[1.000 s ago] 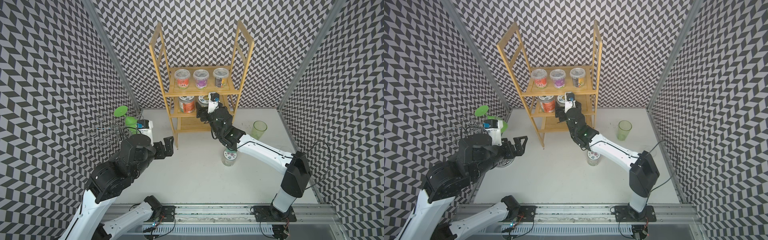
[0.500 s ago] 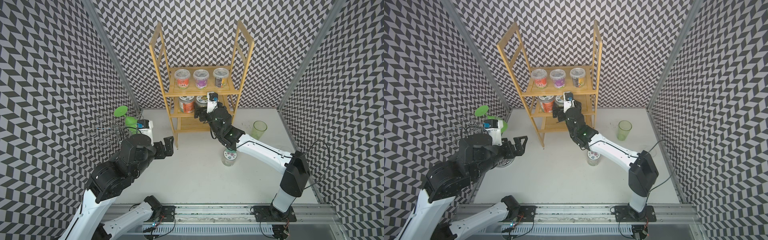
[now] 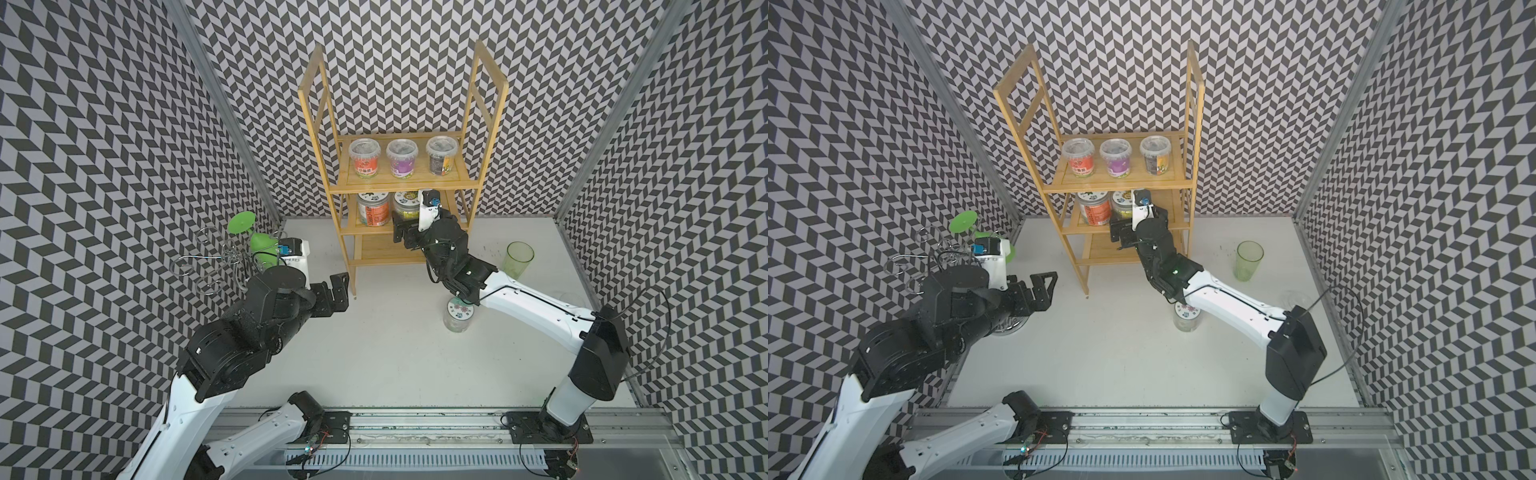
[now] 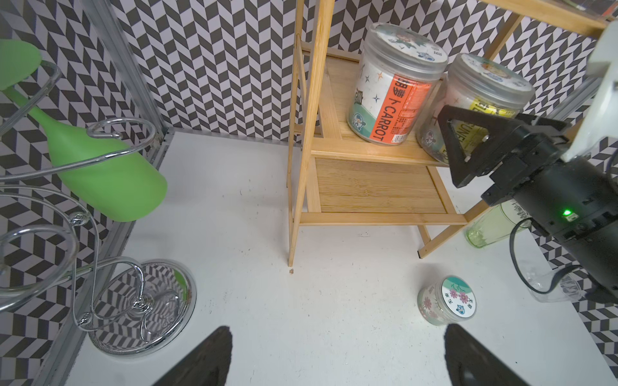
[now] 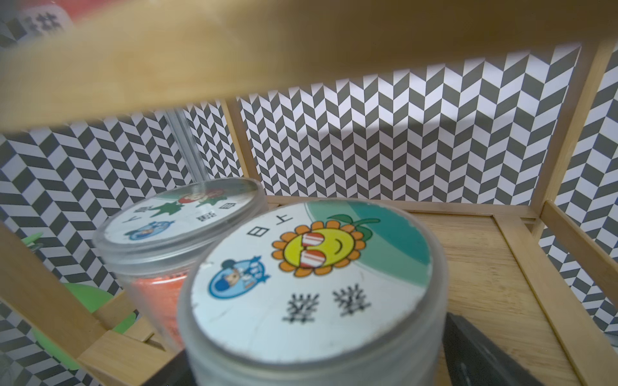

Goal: Place the seed container on the shelf
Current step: Place the seed jar on the shelf.

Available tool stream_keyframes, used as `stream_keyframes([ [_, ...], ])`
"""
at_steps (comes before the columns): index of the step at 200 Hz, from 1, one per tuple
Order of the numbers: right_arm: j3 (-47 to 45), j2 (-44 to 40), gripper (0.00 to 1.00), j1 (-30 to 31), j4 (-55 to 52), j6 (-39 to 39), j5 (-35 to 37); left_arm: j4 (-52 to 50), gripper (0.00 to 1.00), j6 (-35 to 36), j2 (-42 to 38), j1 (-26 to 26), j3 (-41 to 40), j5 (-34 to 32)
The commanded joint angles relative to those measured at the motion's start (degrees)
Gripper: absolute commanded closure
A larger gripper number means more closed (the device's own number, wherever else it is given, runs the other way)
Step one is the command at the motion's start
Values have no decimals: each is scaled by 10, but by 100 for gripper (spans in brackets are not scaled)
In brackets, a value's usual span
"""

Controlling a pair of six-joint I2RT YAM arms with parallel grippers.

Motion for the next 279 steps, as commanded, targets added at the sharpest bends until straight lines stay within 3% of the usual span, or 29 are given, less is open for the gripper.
stream_keyframes([
  [1, -15, -31, 1, -3, -2, 1, -9, 14, 1, 5, -2, 4, 0, 2],
  [50, -30, -49, 0, -3, -9, -2, -12, 14, 1, 3, -5, 4, -4, 3],
  [150, -15, -26, 17, -12, -5, 6, -30, 14, 0, 5, -7, 3, -6, -1],
  [279, 35, 28, 18, -23, -2, 15, -43, 15, 0, 10, -7, 4, -9, -7],
])
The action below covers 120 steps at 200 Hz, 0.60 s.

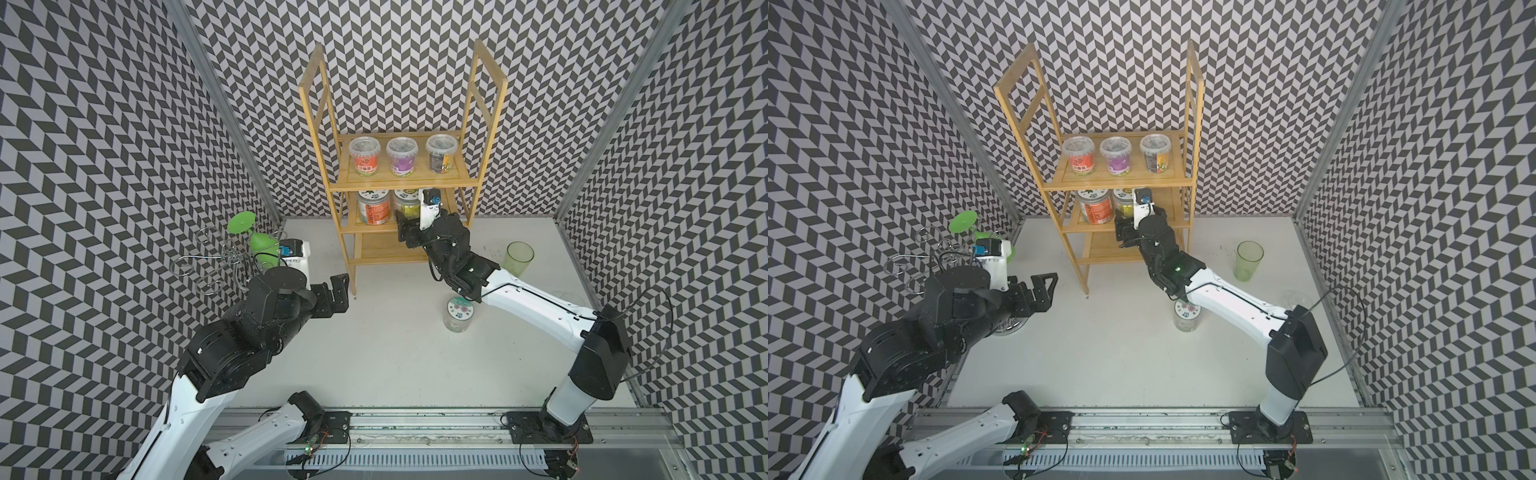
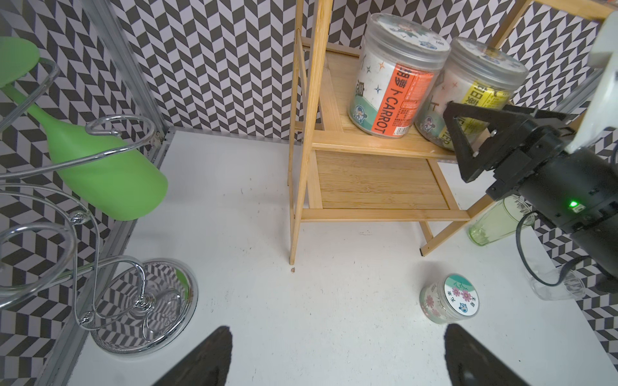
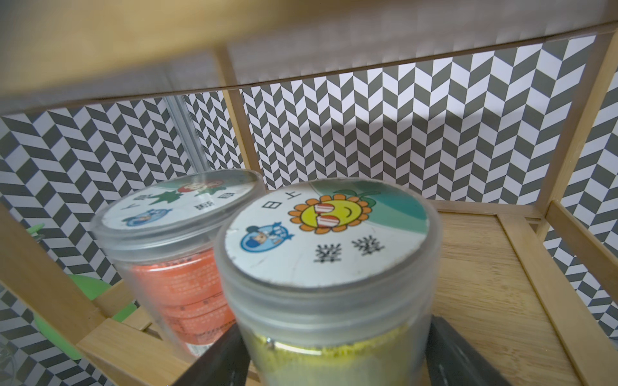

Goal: Place the seed container on the shelf
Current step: Place the seed jar on the shelf.

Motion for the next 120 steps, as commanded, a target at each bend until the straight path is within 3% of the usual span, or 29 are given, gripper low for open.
stream_keyframes([
  [1, 20, 20, 18, -10, 15, 13, -7, 14, 0, 7, -4, 3, -2, -7],
  [120, 3, -11, 5, -8, -11, 20, -4, 18, 0, 11, -2, 3, -1, -4],
])
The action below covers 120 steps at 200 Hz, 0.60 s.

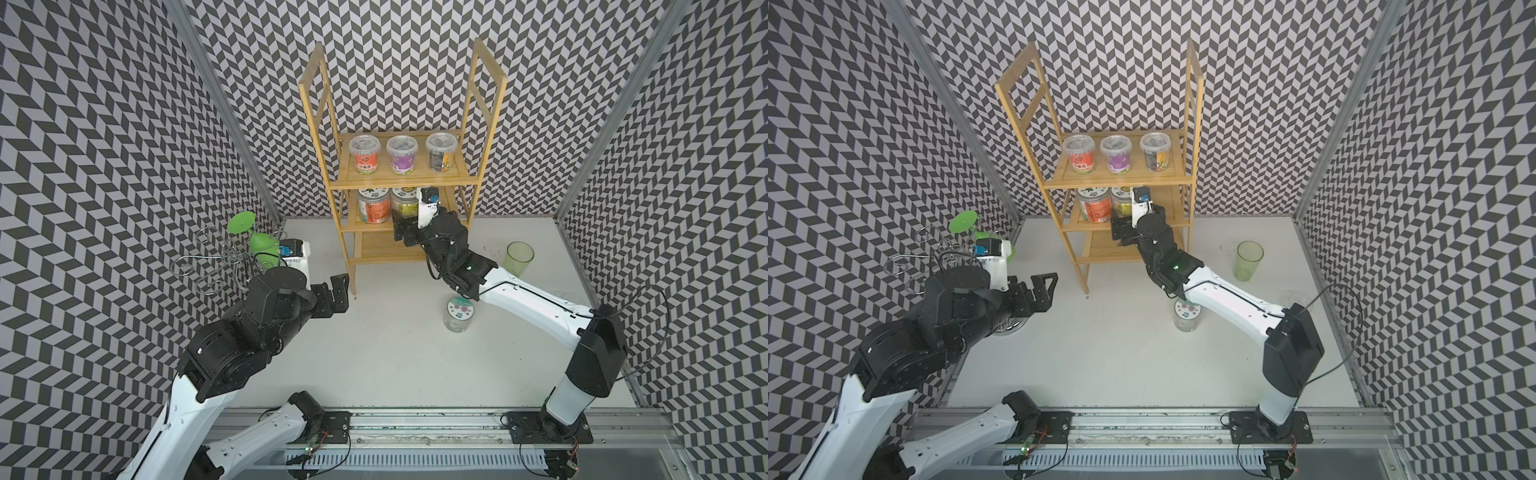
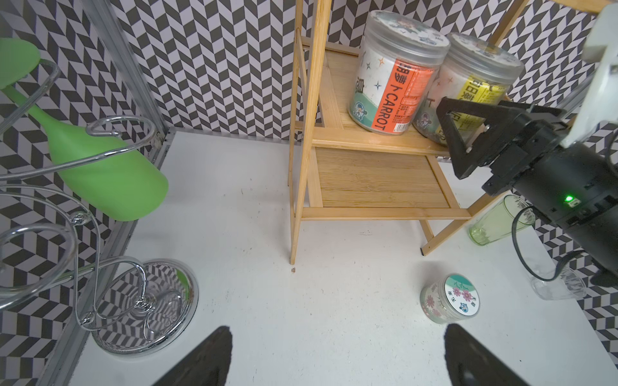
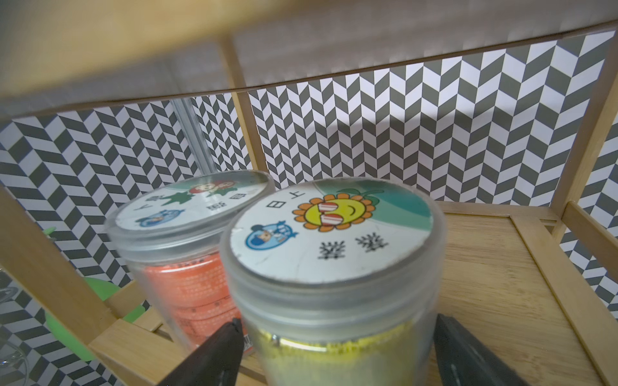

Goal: Place the seed container on the shelf
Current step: Place the seed jar on the shelf.

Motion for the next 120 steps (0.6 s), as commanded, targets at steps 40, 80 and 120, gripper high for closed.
stream_keyframes([
  [40, -21, -39, 4, -5, -25, 24, 2, 19, 0, 10, -2, 3, 1, -1],
  [80, -31, -55, 3, -1, -31, 25, 1, 20, 1, 12, -1, 4, 1, 1],
  [120, -40, -71, 2, 2, -38, 23, -1, 21, 1, 13, -1, 3, 1, 2],
])
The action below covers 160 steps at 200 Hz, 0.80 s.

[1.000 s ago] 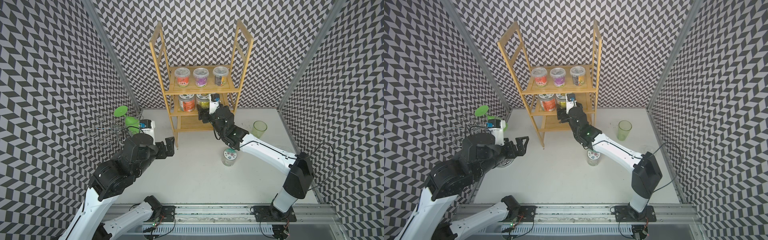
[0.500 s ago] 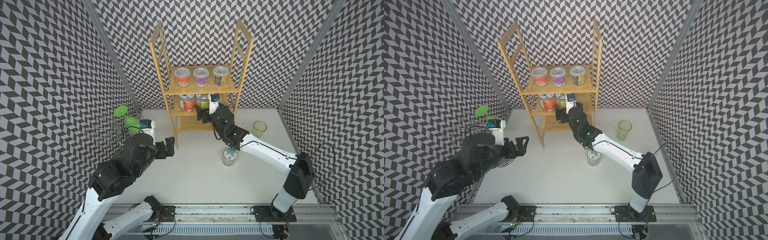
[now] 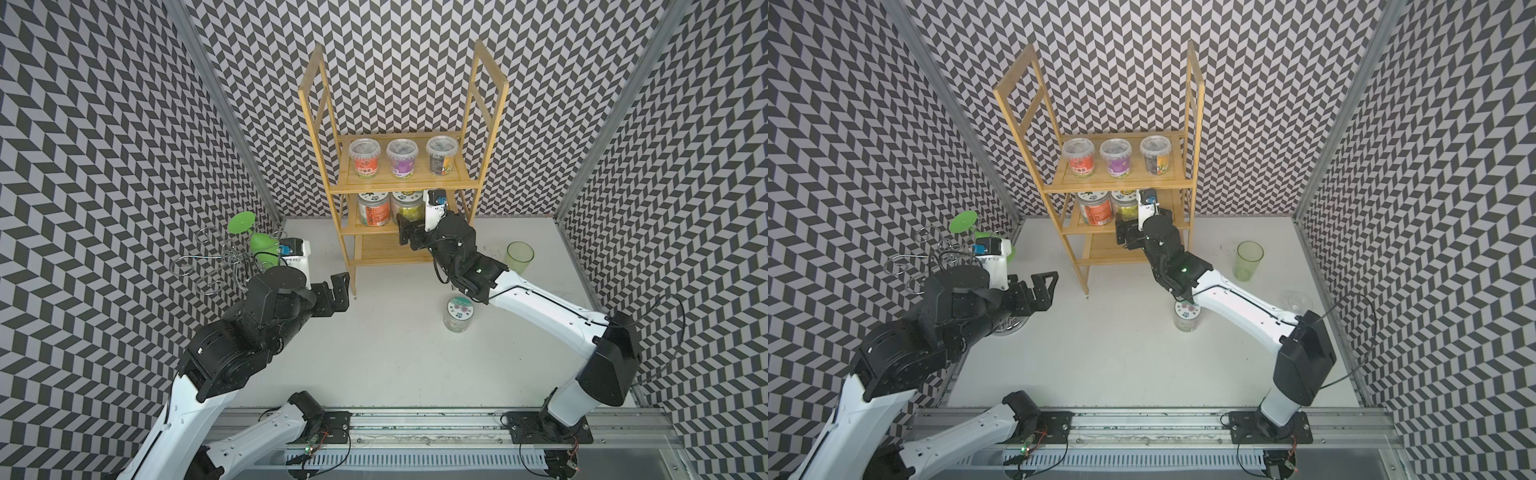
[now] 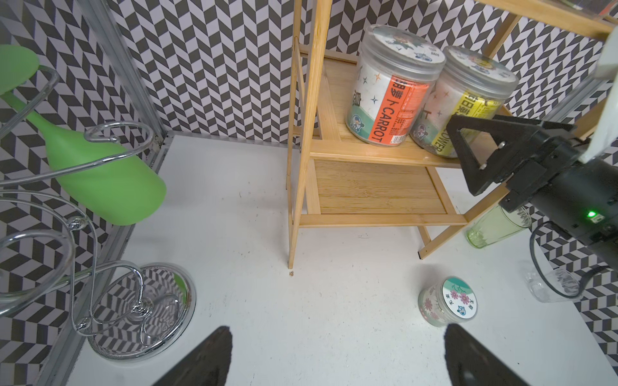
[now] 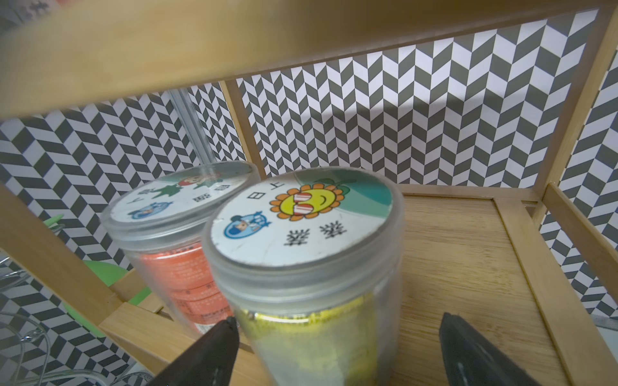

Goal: Place the seed container on the shelf
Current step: Place the seed jar on the shelf.

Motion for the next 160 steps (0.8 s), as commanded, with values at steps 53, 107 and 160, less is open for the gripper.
stream_keyframes([
  [53, -14, -40, 11, 1, -9, -7, -11, 12, 0, 10, -5, 4, -2, 0],
  [107, -3, -27, 25, -2, -12, -11, -15, 10, 0, 8, -8, 3, -5, -2],
  [160, 16, -1, 28, -6, -2, -15, -11, 6, 0, 7, -12, 4, -6, -5],
])
